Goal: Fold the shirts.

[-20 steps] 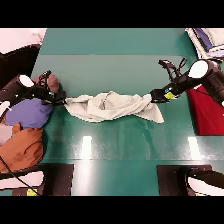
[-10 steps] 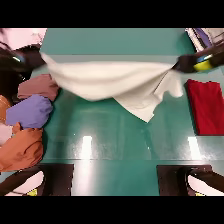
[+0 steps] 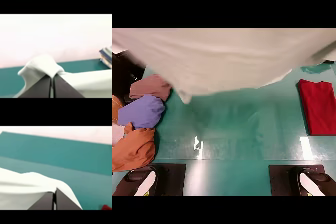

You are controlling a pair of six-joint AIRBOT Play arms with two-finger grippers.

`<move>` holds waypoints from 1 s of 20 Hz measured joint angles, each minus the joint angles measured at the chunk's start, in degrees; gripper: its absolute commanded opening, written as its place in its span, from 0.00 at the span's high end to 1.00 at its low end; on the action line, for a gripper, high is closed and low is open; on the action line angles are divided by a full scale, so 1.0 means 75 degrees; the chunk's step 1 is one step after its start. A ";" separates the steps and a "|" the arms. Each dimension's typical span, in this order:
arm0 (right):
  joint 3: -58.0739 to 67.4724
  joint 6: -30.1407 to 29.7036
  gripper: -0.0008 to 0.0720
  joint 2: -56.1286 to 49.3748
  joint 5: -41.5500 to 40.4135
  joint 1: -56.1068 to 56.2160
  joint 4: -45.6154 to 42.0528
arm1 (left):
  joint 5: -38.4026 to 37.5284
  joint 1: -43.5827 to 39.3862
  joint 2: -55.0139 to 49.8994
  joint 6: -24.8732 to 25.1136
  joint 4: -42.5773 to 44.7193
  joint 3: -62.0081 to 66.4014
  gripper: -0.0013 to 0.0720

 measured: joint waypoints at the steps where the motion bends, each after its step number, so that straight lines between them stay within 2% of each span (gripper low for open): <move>1: 0.0122 0.0000 0.97 0.0085 0.0076 -0.0163 0.0000 | -0.0012 0.0000 0.0067 -0.0012 -0.0050 0.0184 0.95; 5: 0.0353 -0.0003 0.97 -0.0003 0.0399 -0.0664 0.0044 | -0.0309 0.0000 -0.0128 -0.0017 -0.0140 0.0510 0.95; 8: 0.0399 0.0000 0.97 -0.0702 0.0804 -0.0746 0.0146 | -0.0985 -0.0003 -0.0816 -0.0035 -0.0140 0.0434 0.95; 13: -0.0175 0.0003 0.97 -0.2678 0.1416 -0.0286 0.0122 | -0.1792 -0.0003 -0.2247 -0.0029 -0.0108 -0.1376 0.95; 17: -0.1105 -0.0023 0.97 -0.4520 0.1218 0.0064 0.0119 | -0.1297 0.0000 -0.3628 0.0090 -0.0096 -0.3418 0.95; 20: -0.1119 -0.0052 0.96 -0.5709 0.0691 0.0160 0.0181 | -0.0536 0.0000 -0.4750 0.0417 -0.0131 -0.3963 0.95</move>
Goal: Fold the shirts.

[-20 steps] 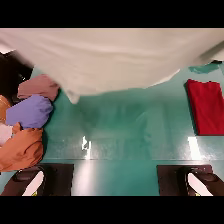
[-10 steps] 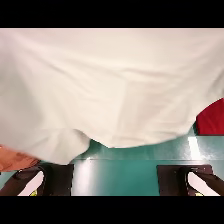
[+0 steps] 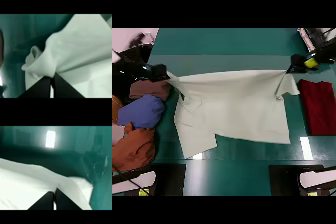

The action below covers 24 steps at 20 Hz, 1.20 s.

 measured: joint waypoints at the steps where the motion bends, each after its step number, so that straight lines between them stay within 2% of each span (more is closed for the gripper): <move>1: 0.0149 -0.0006 0.87 -0.0286 -0.0122 0.0015 0.0026 | 0.0230 0.0000 -0.0268 0.0070 -0.0009 -0.0026 0.95; 2: 0.0347 -0.0006 0.58 -0.0574 -0.0204 0.0026 0.0041 | 0.0449 0.0000 -0.0507 0.0134 -0.0003 -0.0015 0.79; 3: 0.0574 -0.0009 0.50 -0.0801 -0.0230 0.0023 -0.0073 | 0.0583 0.0006 -0.0662 0.0184 0.0082 0.0032 0.39; 4: 0.0766 -0.0009 0.50 -0.0941 -0.0227 0.0000 -0.0038 | 0.0664 0.0038 -0.0781 0.0204 0.0087 0.0125 0.27; 8: 0.0676 -0.0213 0.50 -0.0766 0.0140 -0.0163 0.0361 | -0.0265 0.0251 -0.0880 0.0280 0.0082 0.0329 0.27; 12: -0.0933 -0.0501 0.50 0.0364 0.0283 -0.0498 0.0851 | -0.0828 0.0452 -0.0076 0.0356 0.0251 -0.0991 0.26; 18: -0.3777 -0.0790 0.50 0.2308 -0.0280 -0.0927 0.1614 | -0.0580 0.0504 0.1139 0.0388 0.0254 -0.3724 0.26; 23: -0.5007 -0.0866 0.50 0.3281 -0.0653 -0.1023 0.1801 | 0.0096 0.0519 0.1361 0.0405 -0.0006 -0.4896 0.27; 24: -0.5135 -0.0868 0.50 0.3413 -0.0708 -0.1037 0.1795 | 0.0213 0.0527 0.1390 0.0408 -0.0157 -0.5018 0.38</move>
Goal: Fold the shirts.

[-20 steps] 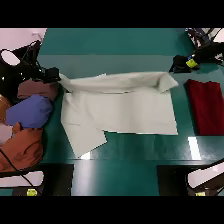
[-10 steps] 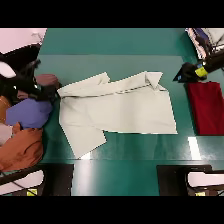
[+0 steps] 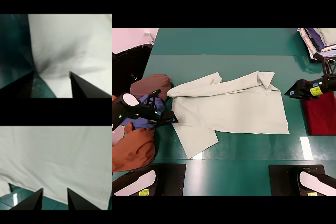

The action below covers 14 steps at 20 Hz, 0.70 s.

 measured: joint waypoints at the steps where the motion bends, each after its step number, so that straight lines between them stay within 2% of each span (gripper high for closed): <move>1: -0.0105 -0.0003 0.50 0.0117 -0.0023 -0.0003 0.0012 | 0.0105 0.0000 0.0009 0.0000 -0.0114 -0.0096 0.68; 2: -0.0175 -0.0009 0.50 0.0213 -0.0020 -0.0003 0.0015 | 0.0236 -0.0003 0.0000 0.0006 -0.0184 -0.0198 0.96; 9: -0.0860 -0.0015 0.50 0.0606 0.0469 -0.0714 -0.0571 | 0.0361 -0.0009 0.0303 0.0026 -0.0393 0.0163 0.95; 10: -0.1163 -0.0015 0.44 0.0667 0.0487 -0.0962 -0.0618 | 0.0335 -0.0009 0.0437 0.0026 -0.0399 0.0262 0.95; 11: -0.1550 -0.0012 0.29 0.0752 0.0484 -0.1250 -0.0656 | 0.0315 -0.0009 0.0586 0.0023 -0.0402 0.0356 0.95; 12: -0.1999 -0.0012 0.26 0.0845 0.0455 -0.1559 -0.0685 | 0.0306 -0.0009 0.0714 0.0023 -0.0408 0.0425 0.95; 14: -0.2885 -0.0009 0.29 0.1000 0.0210 -0.2113 -0.0717 | 0.0268 -0.0009 0.0901 0.0017 -0.0417 0.0516 0.95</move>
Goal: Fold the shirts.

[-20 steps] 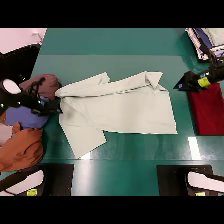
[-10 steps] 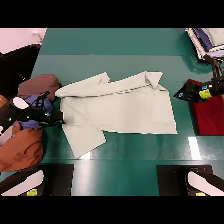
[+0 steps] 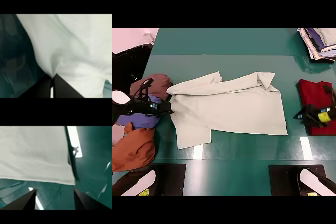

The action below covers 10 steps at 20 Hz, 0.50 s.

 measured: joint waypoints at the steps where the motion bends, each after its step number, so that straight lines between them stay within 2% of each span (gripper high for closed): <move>1: -0.0475 0.0003 0.34 0.0047 -0.0157 -0.0239 0.0000 | -0.0012 0.0000 0.0055 -0.0006 -0.0017 0.0029 0.95; 2: -0.0915 0.0003 0.38 0.0064 -0.0332 -0.0425 0.0047 | -0.0015 0.0000 0.0093 -0.0006 -0.0020 0.0047 0.95; 7: -0.2224 -0.0073 0.40 -0.0294 -0.1309 -0.0405 0.0845 | -0.0020 0.0000 0.0178 -0.0015 -0.0050 0.0090 0.95; 8: -0.2294 -0.0079 0.46 -0.0411 -0.1419 -0.0233 0.1017 | -0.0020 0.0000 0.0181 -0.0017 -0.0050 0.0093 0.95; 10: -0.2285 -0.0105 0.76 -0.0629 -0.1807 0.0195 0.1105 | -0.0023 0.0000 0.0189 -0.0020 -0.0058 0.0099 0.95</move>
